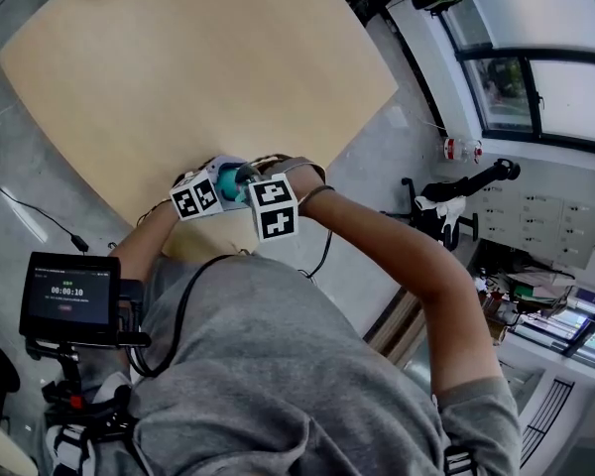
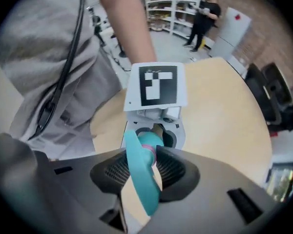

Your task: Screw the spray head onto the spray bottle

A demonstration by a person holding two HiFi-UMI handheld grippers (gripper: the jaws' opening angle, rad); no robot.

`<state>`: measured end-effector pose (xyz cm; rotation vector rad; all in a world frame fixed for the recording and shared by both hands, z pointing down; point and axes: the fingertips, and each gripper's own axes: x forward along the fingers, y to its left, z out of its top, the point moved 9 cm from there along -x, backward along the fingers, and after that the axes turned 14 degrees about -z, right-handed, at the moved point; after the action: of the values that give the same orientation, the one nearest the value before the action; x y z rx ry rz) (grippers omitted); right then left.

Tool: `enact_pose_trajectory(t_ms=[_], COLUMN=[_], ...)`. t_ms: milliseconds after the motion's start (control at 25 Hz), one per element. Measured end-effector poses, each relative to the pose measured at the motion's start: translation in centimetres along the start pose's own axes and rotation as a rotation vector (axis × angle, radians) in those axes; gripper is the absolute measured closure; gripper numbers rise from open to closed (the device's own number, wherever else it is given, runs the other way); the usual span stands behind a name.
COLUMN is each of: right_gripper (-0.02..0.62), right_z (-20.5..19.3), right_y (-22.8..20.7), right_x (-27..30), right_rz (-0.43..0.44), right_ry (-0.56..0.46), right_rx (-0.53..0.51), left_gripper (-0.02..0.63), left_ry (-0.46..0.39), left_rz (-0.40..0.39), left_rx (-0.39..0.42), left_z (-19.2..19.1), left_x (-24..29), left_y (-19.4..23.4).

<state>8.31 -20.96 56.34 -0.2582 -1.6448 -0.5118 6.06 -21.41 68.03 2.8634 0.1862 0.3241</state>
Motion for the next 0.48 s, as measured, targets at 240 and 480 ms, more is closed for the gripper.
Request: enact_pose_trajectory(t_ms=[240,480], right_gripper=[0.457,0.456], right_z=[-0.9,-0.9], right_y=[0.5,0.6], right_x=[-0.6,-0.5], right_rz=[-0.073,-0.075], right_ry=[0.032,0.043], right_rx=[0.331,0.537], left_gripper=[0.223,0.223], left_ry=[-0.004,0.024], left_rz=[0.108,0.203], left_rx=[0.038,0.077], left_z=[0.3,-0.1], left_x=[0.7,1.2], left_y=[-0.8,-1.7])
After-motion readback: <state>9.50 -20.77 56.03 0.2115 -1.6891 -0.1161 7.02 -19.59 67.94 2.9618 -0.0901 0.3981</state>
